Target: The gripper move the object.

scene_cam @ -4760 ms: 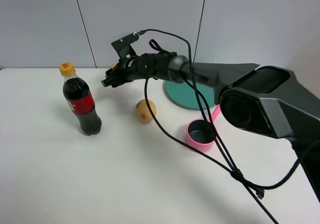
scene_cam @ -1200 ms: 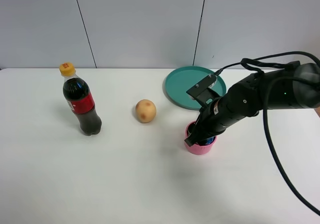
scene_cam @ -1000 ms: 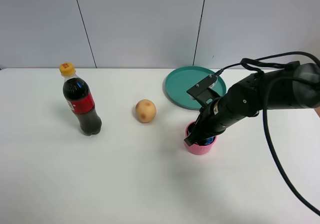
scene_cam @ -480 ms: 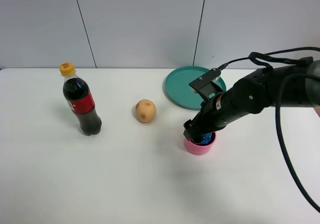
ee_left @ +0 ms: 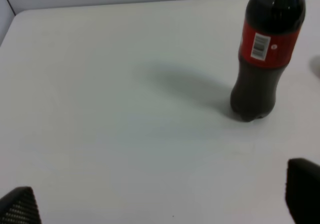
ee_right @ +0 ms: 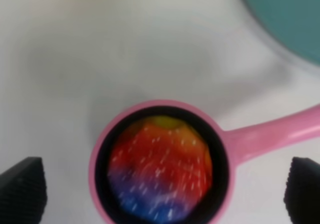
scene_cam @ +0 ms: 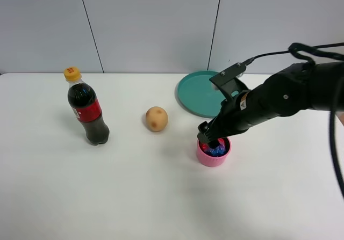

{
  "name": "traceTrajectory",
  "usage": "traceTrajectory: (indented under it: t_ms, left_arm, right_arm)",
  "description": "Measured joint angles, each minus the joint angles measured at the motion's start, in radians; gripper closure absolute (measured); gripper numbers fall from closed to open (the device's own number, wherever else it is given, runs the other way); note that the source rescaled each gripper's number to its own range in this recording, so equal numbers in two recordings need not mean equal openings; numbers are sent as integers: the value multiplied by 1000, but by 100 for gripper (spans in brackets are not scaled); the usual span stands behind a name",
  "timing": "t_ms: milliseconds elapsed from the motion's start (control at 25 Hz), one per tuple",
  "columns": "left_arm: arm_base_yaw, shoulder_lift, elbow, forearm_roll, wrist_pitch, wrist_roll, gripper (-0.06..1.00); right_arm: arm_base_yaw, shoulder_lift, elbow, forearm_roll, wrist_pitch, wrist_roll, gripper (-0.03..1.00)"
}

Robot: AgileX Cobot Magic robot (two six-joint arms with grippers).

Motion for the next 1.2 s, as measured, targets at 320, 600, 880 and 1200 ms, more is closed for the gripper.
traceTrajectory:
  t_ms: [320,600,880,1200]
  left_arm:
    - [0,0,0,0,0,0,-6]
    - [0,0,0,0,0,0,-6]
    - [0,0,0,0,0,0,-6]
    - [0,0,0,0,0,0,-6]
  right_arm:
    - [0,-245,-100,9,272,10,-3]
    - [-76,-369,-242,9,413,7,-3]
    - [-357,-371,-349,-42,438,-93,-3]
    - [-626,-413,-388,-54,557,-124,-3]
